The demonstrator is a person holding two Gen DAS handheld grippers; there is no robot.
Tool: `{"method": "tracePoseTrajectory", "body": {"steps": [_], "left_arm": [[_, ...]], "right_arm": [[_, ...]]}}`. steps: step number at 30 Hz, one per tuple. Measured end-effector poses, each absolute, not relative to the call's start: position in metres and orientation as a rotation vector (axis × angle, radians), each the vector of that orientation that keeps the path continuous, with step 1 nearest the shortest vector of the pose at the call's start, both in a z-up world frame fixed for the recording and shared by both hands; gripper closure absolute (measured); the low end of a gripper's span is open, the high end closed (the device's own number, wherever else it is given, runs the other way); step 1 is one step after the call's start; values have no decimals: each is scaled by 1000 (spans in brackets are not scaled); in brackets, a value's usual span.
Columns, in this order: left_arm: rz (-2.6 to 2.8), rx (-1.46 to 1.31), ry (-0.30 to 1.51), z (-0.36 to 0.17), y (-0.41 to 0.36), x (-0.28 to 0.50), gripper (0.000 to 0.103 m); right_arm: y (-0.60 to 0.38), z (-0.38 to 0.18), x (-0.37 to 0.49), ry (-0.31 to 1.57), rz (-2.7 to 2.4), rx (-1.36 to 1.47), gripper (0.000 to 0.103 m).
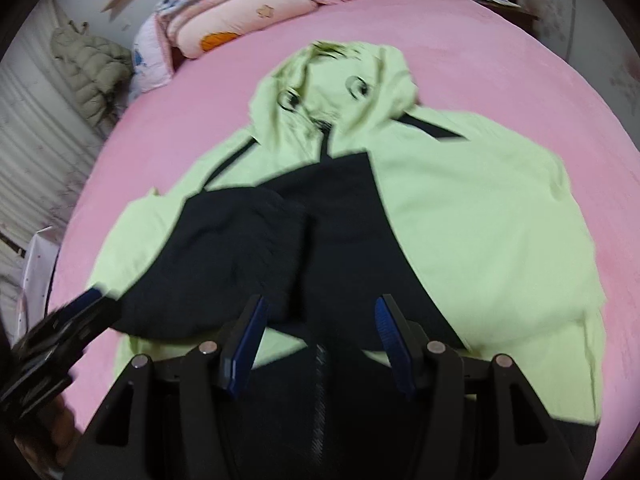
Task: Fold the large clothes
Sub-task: 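Fold the held sleeve across the jacket front with the left gripper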
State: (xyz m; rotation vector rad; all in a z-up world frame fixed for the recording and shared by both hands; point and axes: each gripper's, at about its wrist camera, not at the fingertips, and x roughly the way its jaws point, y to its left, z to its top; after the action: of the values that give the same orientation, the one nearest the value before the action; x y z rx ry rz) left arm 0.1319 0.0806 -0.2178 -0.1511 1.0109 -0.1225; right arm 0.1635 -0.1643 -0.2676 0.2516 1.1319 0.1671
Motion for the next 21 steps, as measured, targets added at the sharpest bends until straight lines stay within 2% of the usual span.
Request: {"method": "tracePoseTrajectory", "body": {"steps": [6,12,15,17,21], "left_arm": [[98,-185,1095,-247,156,103,39],[148,-285,1099,-282,185,105,39],[140,-287,1097,-290,191,101,39],[133,-286,1101,-298,190,106,39],[122,-300,1073,-295,188,120,39]], "right_arm": [[-141,-289,204,1151,206,231,45],[-126,-341,228,1243,184,213,45],[-121,-348,230,1224,182,228,44],[-114,-347,231,1211,210,225,71],[-96,-331,228,1188,238,141,80]]}}
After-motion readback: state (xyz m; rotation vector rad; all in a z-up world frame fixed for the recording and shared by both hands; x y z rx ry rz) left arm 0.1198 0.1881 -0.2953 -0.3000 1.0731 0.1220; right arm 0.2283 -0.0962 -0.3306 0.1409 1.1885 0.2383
